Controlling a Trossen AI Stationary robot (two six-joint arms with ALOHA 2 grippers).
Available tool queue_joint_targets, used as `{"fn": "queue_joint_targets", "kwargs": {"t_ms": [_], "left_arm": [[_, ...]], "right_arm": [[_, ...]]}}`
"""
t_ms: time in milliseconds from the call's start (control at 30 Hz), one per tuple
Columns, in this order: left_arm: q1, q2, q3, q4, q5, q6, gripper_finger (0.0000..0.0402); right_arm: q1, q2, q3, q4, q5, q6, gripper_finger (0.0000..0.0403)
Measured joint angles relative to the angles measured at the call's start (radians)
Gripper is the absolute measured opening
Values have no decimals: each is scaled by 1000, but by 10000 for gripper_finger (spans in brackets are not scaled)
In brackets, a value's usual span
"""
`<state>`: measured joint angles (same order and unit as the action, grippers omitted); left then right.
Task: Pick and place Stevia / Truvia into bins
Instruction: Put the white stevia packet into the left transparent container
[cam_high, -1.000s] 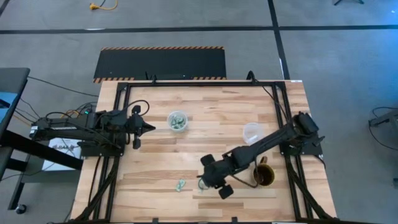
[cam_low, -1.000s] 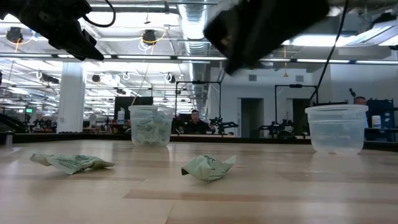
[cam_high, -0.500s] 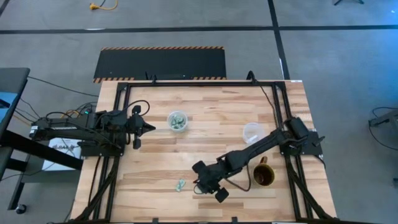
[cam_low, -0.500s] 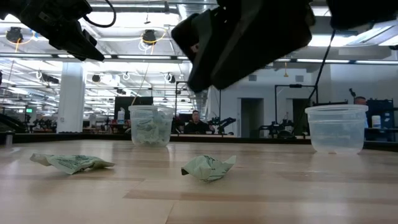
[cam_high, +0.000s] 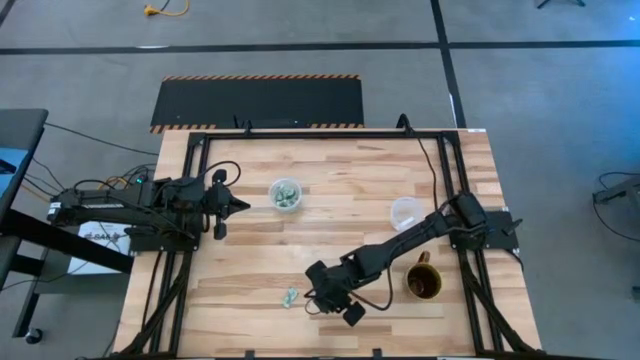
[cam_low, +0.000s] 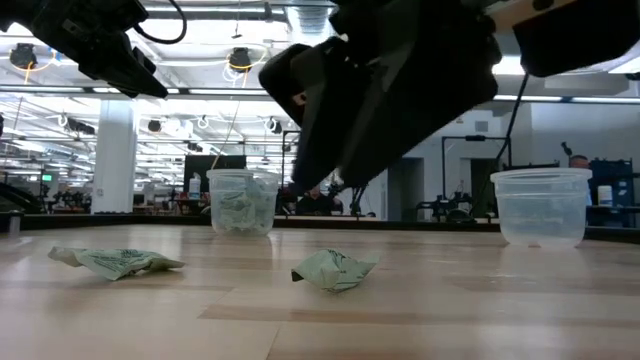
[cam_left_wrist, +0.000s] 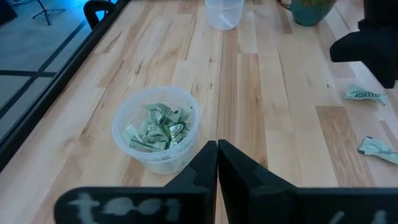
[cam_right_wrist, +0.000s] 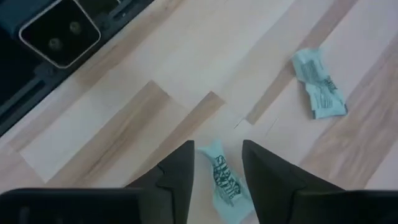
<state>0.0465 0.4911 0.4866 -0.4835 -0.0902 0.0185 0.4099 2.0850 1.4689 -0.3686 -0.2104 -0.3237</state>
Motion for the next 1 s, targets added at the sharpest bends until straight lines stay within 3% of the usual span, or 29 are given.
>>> {"fn": "queue_joint_targets", "kwargs": {"t_ms": [333,1000], "left_arm": [[0,0,0,0,0,0,0],[0,0,0,0,0,0,0]], "right_arm": [[9,0,0,-44,73,-53,168],[-2,60,0,-25,3,-43,133]]}}
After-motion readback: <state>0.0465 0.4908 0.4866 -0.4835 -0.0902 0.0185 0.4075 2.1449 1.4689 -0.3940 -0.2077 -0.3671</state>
